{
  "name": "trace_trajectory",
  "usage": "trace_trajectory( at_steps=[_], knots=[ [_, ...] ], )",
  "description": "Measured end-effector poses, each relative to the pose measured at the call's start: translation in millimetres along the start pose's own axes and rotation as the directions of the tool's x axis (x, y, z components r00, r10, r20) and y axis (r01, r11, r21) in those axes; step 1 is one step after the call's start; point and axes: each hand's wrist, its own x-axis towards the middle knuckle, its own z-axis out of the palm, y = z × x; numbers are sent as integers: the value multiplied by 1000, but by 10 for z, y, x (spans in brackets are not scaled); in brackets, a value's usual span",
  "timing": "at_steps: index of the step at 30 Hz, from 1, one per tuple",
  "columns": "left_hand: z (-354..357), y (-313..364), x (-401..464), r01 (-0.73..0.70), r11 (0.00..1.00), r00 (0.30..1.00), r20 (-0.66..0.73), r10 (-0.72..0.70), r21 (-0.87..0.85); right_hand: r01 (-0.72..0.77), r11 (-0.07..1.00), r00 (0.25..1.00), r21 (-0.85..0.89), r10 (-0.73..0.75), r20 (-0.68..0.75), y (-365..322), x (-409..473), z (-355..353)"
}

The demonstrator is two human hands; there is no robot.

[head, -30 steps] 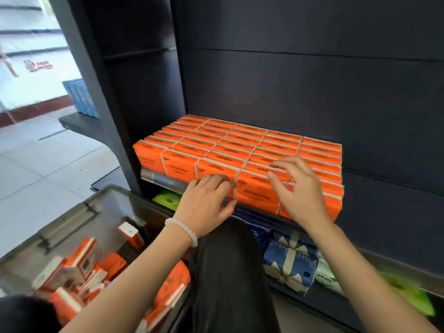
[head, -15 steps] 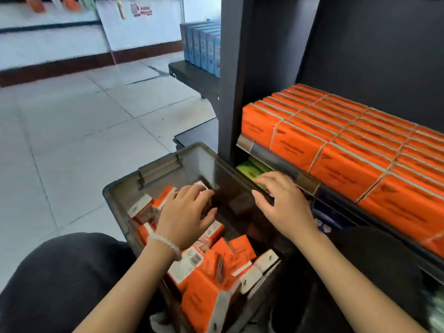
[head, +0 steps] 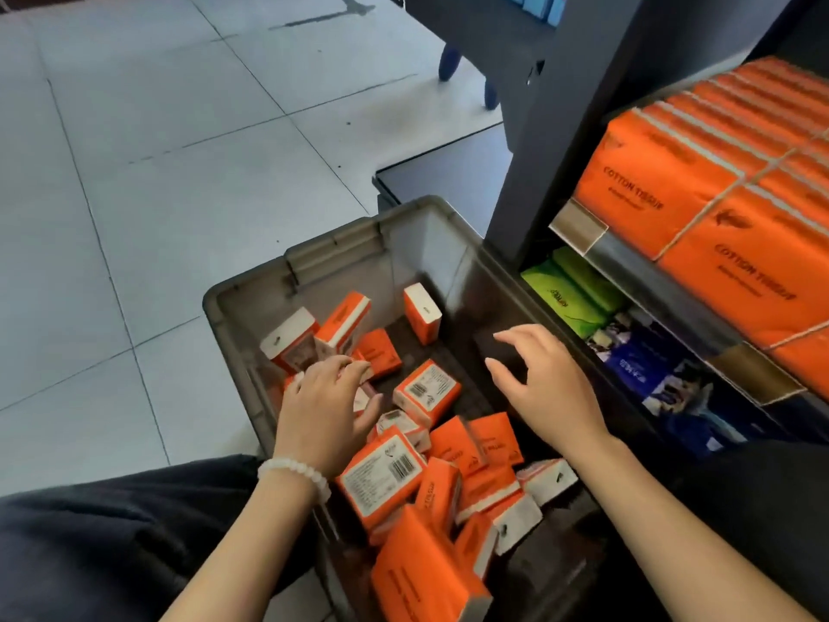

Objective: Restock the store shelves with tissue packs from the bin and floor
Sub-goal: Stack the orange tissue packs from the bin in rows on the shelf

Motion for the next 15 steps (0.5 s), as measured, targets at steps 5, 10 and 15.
trace_trajectory(
  at_steps=[5,10,15],
  knots=[
    [200,-73,360,72,997,997,6,-72,-24,-4,1000,997,11,3,77,27,258,359],
    [411,-219,824,170,985,985,24,-171,36,-90,995,972,-40,96,213,243,475,931],
    [668,-331,1097,207,969,972,87,-219,132,-194,972,875,-136,234,424,481,571,1588]
  ],
)
